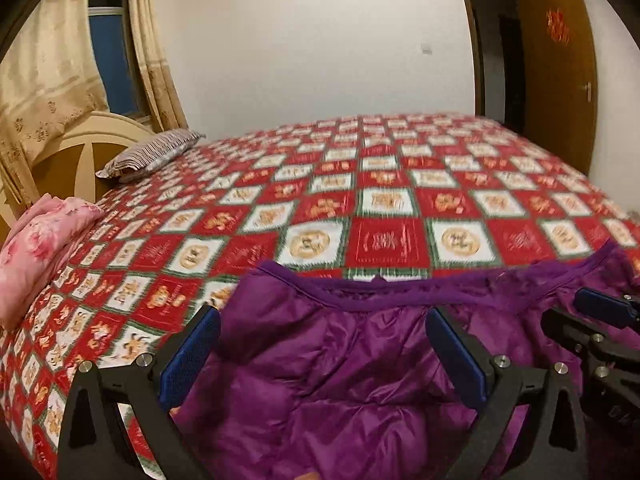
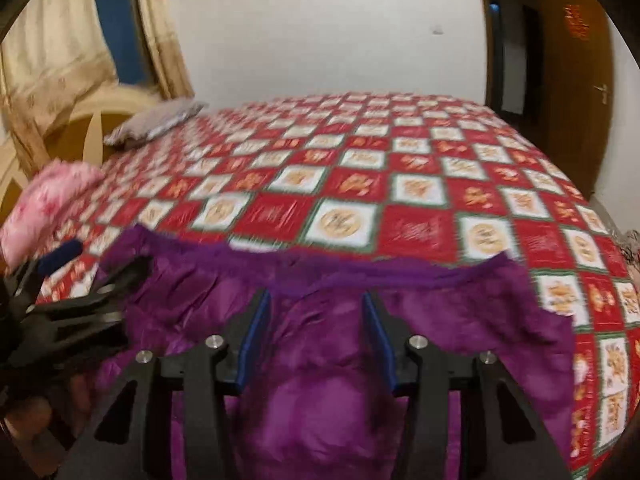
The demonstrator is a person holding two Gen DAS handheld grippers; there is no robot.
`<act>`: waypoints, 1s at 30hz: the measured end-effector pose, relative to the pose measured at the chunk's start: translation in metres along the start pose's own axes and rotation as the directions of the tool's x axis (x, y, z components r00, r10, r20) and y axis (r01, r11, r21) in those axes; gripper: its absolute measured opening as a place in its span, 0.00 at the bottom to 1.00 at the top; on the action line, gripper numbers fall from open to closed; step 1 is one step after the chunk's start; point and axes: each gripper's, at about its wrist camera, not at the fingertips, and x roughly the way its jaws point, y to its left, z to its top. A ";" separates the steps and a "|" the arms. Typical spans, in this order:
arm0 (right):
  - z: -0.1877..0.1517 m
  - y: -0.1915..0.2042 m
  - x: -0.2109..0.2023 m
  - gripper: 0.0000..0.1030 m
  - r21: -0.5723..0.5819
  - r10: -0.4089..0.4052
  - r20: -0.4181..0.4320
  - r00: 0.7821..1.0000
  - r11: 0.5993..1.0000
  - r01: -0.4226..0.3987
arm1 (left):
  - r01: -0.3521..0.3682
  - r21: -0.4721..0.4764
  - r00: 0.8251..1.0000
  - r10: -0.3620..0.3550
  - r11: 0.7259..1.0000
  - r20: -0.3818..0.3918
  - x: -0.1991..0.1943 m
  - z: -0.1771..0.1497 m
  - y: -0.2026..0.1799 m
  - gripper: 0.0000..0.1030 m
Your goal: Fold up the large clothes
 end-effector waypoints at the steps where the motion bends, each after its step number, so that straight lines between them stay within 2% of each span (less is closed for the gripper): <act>1: -0.001 -0.002 0.010 0.46 -0.007 -0.030 -0.008 1.000 1.000 0.030 | -0.006 0.004 1.000 0.006 1.000 -0.020 0.009 0.000 -0.003 0.99; 4: -0.004 -0.016 0.031 0.42 0.011 -0.082 -0.020 0.996 0.997 0.082 | -0.008 -0.008 0.997 0.008 1.000 -0.077 0.032 -0.002 -0.004 0.99; 8: -0.007 -0.037 0.045 0.40 0.072 -0.061 -0.028 0.998 0.995 0.063 | 0.027 -0.048 0.991 -0.033 0.999 -0.131 0.054 -0.007 -0.004 0.99; 17: -0.013 -0.040 0.051 0.40 0.099 -0.050 -0.028 0.998 0.994 0.052 | 0.067 -0.063 0.983 -0.077 0.996 -0.167 0.070 -0.014 -0.010 0.99; 30: -0.015 -0.041 0.059 0.40 0.107 -0.064 -0.059 0.996 0.992 0.070 | 0.073 -0.060 0.975 -0.084 0.996 -0.205 0.080 -0.017 -0.010 0.99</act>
